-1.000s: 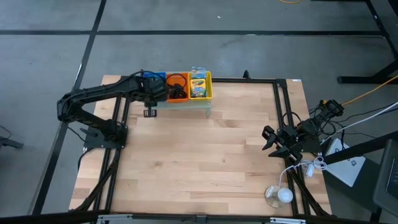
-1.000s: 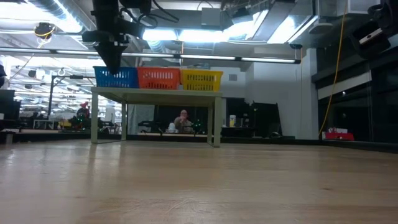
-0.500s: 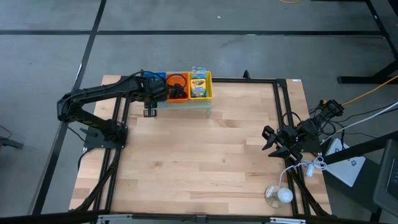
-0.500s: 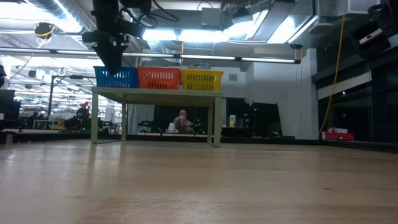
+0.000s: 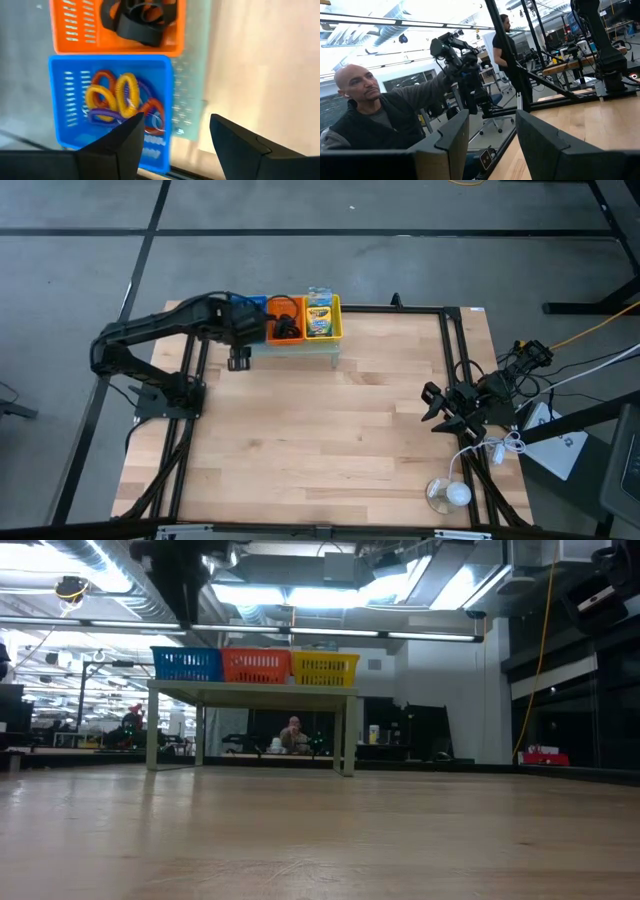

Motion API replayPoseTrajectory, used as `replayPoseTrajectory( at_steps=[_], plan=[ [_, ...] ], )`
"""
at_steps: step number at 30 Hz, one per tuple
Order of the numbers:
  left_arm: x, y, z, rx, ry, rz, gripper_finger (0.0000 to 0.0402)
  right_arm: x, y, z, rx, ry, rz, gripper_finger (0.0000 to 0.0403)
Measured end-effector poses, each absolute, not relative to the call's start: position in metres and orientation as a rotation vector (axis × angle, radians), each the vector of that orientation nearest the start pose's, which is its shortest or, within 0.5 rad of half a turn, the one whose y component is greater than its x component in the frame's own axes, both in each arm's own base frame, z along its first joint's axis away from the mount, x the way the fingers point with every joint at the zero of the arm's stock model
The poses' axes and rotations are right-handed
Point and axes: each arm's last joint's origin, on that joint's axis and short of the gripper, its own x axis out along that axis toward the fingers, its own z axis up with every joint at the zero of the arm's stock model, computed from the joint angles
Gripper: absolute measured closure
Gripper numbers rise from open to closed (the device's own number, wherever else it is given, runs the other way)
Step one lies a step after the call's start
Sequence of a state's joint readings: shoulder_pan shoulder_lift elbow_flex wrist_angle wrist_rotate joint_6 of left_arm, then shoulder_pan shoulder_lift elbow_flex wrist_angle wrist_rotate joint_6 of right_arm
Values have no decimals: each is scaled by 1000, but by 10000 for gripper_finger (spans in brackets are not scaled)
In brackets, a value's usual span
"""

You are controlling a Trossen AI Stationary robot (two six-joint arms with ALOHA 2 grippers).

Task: Pick & Place Office Desk Supplies
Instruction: Return to Home Position

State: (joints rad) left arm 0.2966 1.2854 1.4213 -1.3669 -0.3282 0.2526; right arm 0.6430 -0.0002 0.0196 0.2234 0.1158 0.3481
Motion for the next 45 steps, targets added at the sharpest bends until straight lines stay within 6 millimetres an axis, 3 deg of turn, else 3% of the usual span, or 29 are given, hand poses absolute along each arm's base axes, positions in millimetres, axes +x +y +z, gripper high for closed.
replayPoseTrajectory(
  at_steps=[6,11,14,19,24,27,31,35,45],
  plan=[
    [191,54,378,142,1323,376,182,77,53,192,430,-135,560,240],
    [199,22,383,77,1228,323,186,77,52,191,436,-140,518,241],
    [211,-10,385,56,1093,269,193,78,51,192,470,-144,461,241],
    [225,-84,376,62,833,109,204,77,48,199,536,-216,429,241],
    [220,-147,358,122,642,74,205,69,53,209,276,-372,709,241],
    [206,-172,354,180,558,113,205,65,54,215,123,-502,786,241],
    [190,-198,351,203,463,154,205,66,56,209,-11,-486,781,241],
    [177,-216,346,235,377,208,205,66,57,209,28,-465,819,241],
    [180,-231,331,229,341,274,205,58,59,215,24,-557,1043,241]
  ],
)
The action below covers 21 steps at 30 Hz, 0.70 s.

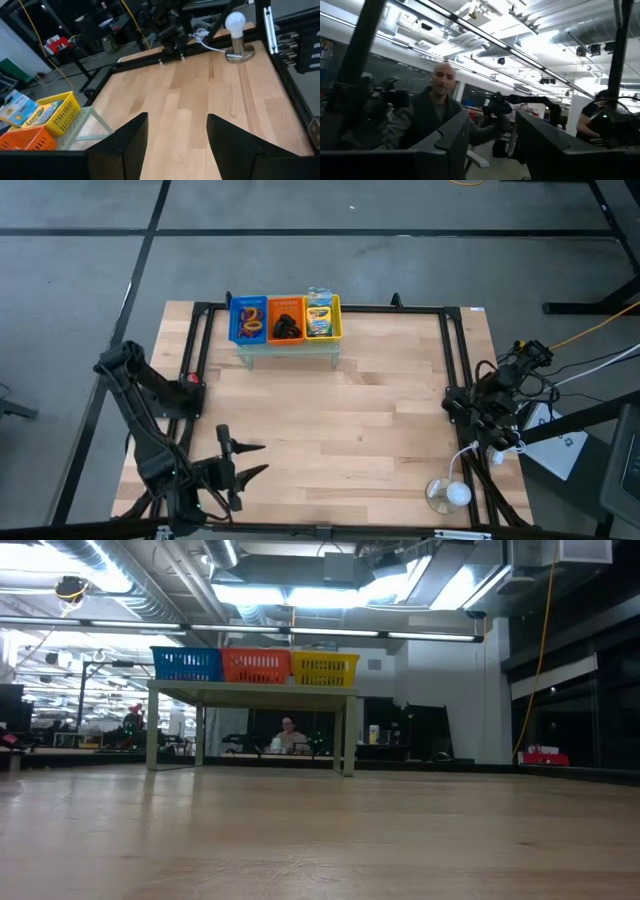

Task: Pick & Place Office Desk Supplies
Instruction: Return to Home Position

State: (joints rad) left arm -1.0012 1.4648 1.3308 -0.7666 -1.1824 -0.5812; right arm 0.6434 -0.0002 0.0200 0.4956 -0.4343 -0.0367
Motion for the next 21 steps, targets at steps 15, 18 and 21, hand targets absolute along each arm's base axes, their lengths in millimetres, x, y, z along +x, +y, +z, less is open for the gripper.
replayPoseTrajectory(
  at_steps=[15,18,21],
  plan=[
    [190,-247,294,252,403,323,246,73,42,213,375,-411,302,241],
    [185,-239,299,250,407,343,259,73,40,213,350,-421,249,241],
    [178,-231,311,203,391,338,266,72,41,215,393,-428,311,241]
  ],
)
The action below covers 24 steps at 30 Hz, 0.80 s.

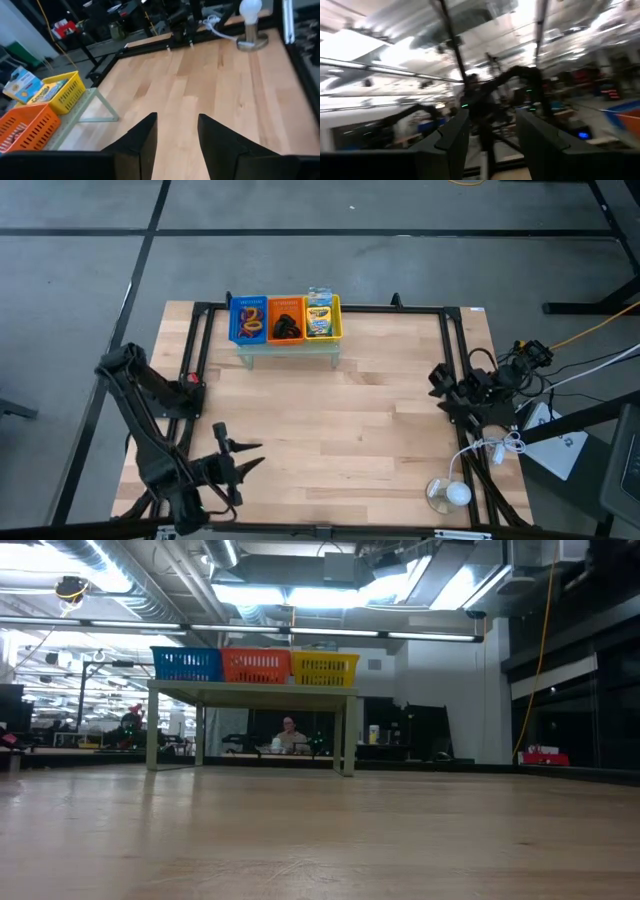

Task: Pick & Place Office Desk Supplies
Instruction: Return to Home Position

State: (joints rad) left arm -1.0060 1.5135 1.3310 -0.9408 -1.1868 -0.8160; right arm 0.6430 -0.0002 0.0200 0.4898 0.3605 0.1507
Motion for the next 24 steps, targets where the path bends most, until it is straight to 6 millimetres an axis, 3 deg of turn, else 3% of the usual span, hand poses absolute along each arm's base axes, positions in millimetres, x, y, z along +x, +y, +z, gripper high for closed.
replayPoseTrajectory(
  at_steps=[5,10,14,17,21,24],
  plan=[
    [165,-228,323,122,369,304,265,70,46,216,334,-448,508,241],
    [162,-230,319,214,473,216,263,68,49,216,207,-486,582,241],
    [168,-233,314,109,489,233,263,66,47,221,249,-532,557,241],
    [167,-235,312,-53,589,182,263,69,50,215,211,-462,594,241],
    [144,-253,325,13,423,108,263,70,53,209,151,-393,642,241],
    [123,-263,335,78,333,45,265,71,53,208,90,-228,623,241]
  ],
)
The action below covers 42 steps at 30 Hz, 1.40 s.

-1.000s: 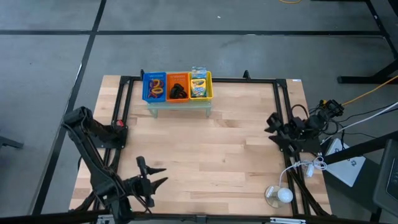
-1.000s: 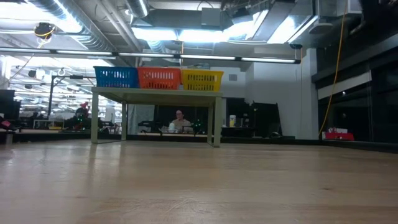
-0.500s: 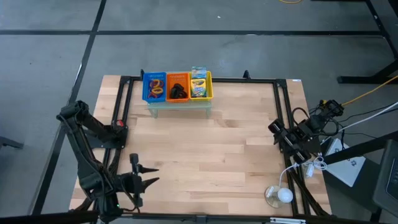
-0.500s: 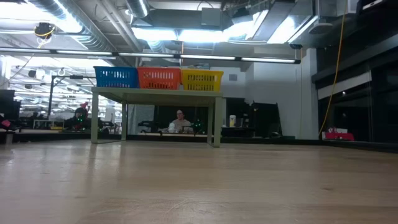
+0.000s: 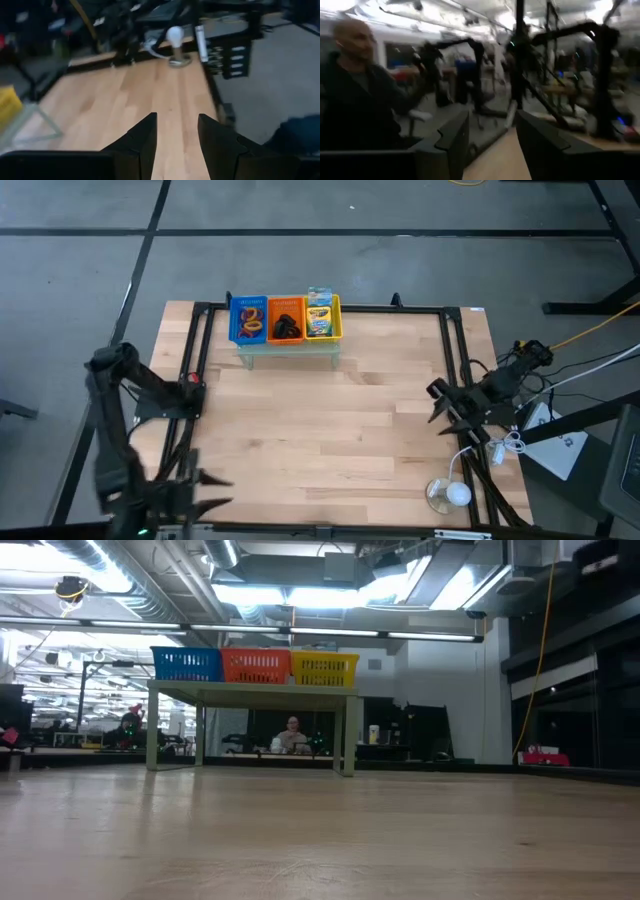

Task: Pick & Place Office Desk Supplies
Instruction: Return to Home Position

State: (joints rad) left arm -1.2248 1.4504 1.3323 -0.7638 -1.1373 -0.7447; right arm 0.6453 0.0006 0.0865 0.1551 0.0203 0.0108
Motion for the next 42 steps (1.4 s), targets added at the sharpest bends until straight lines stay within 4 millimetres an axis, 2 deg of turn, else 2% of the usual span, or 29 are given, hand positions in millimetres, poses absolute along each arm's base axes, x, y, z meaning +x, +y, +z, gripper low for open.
replayPoseTrajectory(
  at_steps=[3,6,8,10,11,12,16,18,21,25,29,36,38,42],
  plan=[
    [110,-263,341,87,329,-13,264,66,49,226,73,-232,622,241],
    [113,-262,358,71,319,-126,263,57,43,249,23,-273,633,241],
    [125,-267,374,85,263,-337,264,56,40,254,47,-273,575,241],
    [134,-269,381,158,128,-707,265,57,40,252,53,-255,566,241],
    [139,-265,382,177,71,-863,265,57,41,251,54,-251,571,241],
    [143,-258,379,178,65,-933,265,58,41,250,63,-251,575,241],
    [153,-220,344,164,156,-777,264,62,43,239,99,-178,534,241],
    [153,-196,328,170,156,-809,263,62,43,237,75,-182,522,241],
    [129,-159,324,124,35,-830,264,63,42,235,17,-167,468,241],
    [96,-125,299,111,12,-685,267,63,42,231,10,-124,418,240],
    [74,-105,282,174,-48,-660,266,61,41,236,7,-130,424,240],
    [55,-85,257,159,-32,-587,263,59,38,239,41,-84,400,240],
    [51,-81,251,150,-54,-596,263,62,41,230,69,-85,412,240],
    [47,-76,233,92,-102,-608,263,74,51,196,60,-117,411,240]
  ],
)
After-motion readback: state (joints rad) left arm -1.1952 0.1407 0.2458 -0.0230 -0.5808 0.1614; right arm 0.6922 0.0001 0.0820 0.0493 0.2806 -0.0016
